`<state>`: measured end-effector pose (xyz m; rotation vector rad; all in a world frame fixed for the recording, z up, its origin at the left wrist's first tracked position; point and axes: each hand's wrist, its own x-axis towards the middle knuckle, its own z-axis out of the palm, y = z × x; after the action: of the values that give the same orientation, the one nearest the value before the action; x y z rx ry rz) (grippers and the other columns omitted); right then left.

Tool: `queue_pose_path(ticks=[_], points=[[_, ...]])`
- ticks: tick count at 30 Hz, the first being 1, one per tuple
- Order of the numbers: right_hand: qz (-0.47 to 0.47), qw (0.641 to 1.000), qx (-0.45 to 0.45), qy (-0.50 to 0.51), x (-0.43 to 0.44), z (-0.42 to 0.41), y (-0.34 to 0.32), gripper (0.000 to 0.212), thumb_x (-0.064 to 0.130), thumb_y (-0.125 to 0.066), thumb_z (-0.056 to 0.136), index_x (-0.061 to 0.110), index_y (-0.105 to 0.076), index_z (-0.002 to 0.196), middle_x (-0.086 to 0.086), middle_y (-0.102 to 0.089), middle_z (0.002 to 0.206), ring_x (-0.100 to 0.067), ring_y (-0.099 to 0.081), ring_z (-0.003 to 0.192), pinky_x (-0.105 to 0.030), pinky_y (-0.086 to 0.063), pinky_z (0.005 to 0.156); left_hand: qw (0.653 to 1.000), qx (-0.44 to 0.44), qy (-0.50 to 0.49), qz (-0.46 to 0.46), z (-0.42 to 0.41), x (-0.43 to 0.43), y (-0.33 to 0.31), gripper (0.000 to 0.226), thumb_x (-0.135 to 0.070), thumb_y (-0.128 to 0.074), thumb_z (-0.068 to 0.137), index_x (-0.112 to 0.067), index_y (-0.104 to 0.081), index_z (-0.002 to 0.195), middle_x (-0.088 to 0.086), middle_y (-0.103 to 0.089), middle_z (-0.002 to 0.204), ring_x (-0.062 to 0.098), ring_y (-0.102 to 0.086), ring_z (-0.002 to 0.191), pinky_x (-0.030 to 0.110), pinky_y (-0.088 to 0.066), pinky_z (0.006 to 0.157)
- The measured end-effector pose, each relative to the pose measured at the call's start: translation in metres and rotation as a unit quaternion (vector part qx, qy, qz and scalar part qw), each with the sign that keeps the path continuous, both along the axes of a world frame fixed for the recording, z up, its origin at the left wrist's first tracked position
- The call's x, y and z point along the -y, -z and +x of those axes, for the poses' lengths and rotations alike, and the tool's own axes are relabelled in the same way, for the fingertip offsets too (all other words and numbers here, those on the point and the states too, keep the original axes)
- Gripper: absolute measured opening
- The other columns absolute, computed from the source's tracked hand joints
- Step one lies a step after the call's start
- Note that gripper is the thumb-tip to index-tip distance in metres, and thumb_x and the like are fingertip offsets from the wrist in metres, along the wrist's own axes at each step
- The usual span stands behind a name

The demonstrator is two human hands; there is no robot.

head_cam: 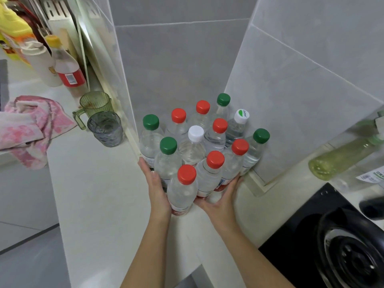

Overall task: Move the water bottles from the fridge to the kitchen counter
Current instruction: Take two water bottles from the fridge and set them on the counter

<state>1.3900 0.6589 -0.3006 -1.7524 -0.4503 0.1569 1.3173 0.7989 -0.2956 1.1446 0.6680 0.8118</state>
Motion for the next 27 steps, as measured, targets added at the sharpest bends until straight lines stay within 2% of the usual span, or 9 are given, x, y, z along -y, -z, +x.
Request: queue_pose_path(ticks=[5, 8, 10, 12, 14, 17, 21, 23, 27], points=[[0.005, 1.0, -0.008, 0.004, 0.0, -0.001, -0.001, 0.152, 0.032, -0.102, 0.047, 0.021, 0.002, 0.158, 0.0, -0.009, 0.165, -0.019, -0.011, 0.153, -0.056, -0.017, 0.121, 1.0, -0.01, -0.007, 0.003, -0.002, -0.001, 0.0, 0.091, -0.079, -0.036, 0.084, -0.033, -0.002, 0.154, -0.019, -0.002, 0.162, 0.003, -0.003, 0.148, 0.045, -0.007, 0.122], [-0.01, 1.0, -0.01, -0.013, 0.009, -0.006, -0.006, 0.144, 0.028, -0.099, 0.054, 0.025, 0.001, 0.158, 0.007, -0.006, 0.166, -0.01, -0.007, 0.153, -0.049, -0.014, 0.124, 0.999, -0.026, 0.013, 0.033, -0.011, 0.0, -0.008, 0.078, -0.055, -0.041, 0.094, -0.022, -0.008, 0.156, -0.007, -0.012, 0.163, 0.011, -0.012, 0.149, 0.045, -0.015, 0.122], [-0.005, 0.999, -0.011, -0.035, 0.014, -0.008, -0.008, 0.134, 0.021, -0.096, 0.061, 0.028, -0.003, 0.158, 0.014, -0.01, 0.164, -0.004, -0.011, 0.151, -0.043, -0.015, 0.124, 0.995, -0.043, 0.048, 0.071, -0.027, 0.008, -0.005, 0.076, -0.043, -0.046, 0.093, -0.02, -0.008, 0.155, -0.008, -0.014, 0.162, 0.01, -0.016, 0.148, 0.036, -0.019, 0.121], [-0.016, 0.999, -0.017, -0.03, 0.014, -0.009, -0.008, 0.13, 0.023, -0.094, 0.065, 0.031, -0.004, 0.158, 0.015, -0.009, 0.164, -0.003, -0.011, 0.151, -0.046, -0.016, 0.124, 0.989, -0.075, 0.093, 0.088, -0.048, 0.018, -0.002, 0.104, -0.071, -0.052, 0.08, -0.025, 0.003, 0.155, -0.022, -0.001, 0.159, -0.004, -0.005, 0.146, 0.023, -0.013, 0.119], [-0.031, 0.999, -0.029, -0.014, 0.011, -0.01, -0.006, 0.129, 0.023, -0.092, 0.067, 0.031, -0.001, 0.158, 0.014, -0.005, 0.165, -0.005, -0.008, 0.152, -0.048, -0.015, 0.124, 0.978, -0.115, 0.136, 0.107, -0.06, 0.02, 0.004, 0.119, -0.076, -0.063, 0.068, -0.031, 0.009, 0.153, -0.025, 0.004, 0.158, -0.007, -0.001, 0.145, 0.03, -0.01, 0.121], [-0.049, 0.998, -0.033, -0.005, 0.007, -0.012, -0.002, 0.128, 0.016, -0.089, 0.072, 0.026, 0.005, 0.158, 0.011, 0.004, 0.166, -0.004, -0.002, 0.152, -0.042, -0.01, 0.126, 0.958, -0.111, 0.192, 0.183, -0.059, 0.018, 0.001, 0.12, -0.036, -0.078, 0.077, -0.032, 0.015, 0.152, -0.015, -0.002, 0.162, 0.005, -0.008, 0.149, 0.045, -0.015, 0.121], [-0.064, 0.998, -0.027, -0.001, 0.005, -0.012, 0.001, 0.126, 0.013, -0.085, 0.075, 0.021, 0.01, 0.158, 0.009, 0.012, 0.166, 0.004, 0.005, 0.15, -0.012, -0.004, 0.118, 0.952, -0.11, 0.195, 0.209, -0.053, 0.016, -0.001, 0.123, -0.024, -0.081, 0.078, -0.028, 0.018, 0.152, -0.007, -0.006, 0.163, 0.013, -0.013, 0.149, 0.05, -0.019, 0.12], [-0.073, 0.997, -0.022, 0.003, 0.004, -0.013, 0.002, 0.125, 0.014, -0.084, 0.076, 0.018, 0.011, 0.157, 0.006, 0.014, 0.166, 0.005, 0.007, 0.149, -0.004, -0.002, 0.113, 0.953, -0.107, 0.191, 0.211, -0.052, 0.015, -0.001, 0.124, -0.024, -0.082, 0.076, -0.026, 0.015, 0.153, -0.006, -0.008, 0.163, 0.013, -0.015, 0.149, 0.05, -0.02, 0.119], [-0.081, 0.996, -0.026, 0.004, 0.005, -0.013, 0.001, 0.127, 0.018, -0.086, 0.075, 0.02, 0.01, 0.158, 0.007, 0.011, 0.166, 0.002, 0.006, 0.15, -0.015, -0.005, 0.119, 0.951, -0.112, 0.192, 0.217, -0.053, 0.014, -0.003, 0.126, -0.024, -0.084, 0.075, -0.025, 0.015, 0.153, -0.007, -0.009, 0.163, 0.012, -0.016, 0.148, 0.05, -0.021, 0.119]])
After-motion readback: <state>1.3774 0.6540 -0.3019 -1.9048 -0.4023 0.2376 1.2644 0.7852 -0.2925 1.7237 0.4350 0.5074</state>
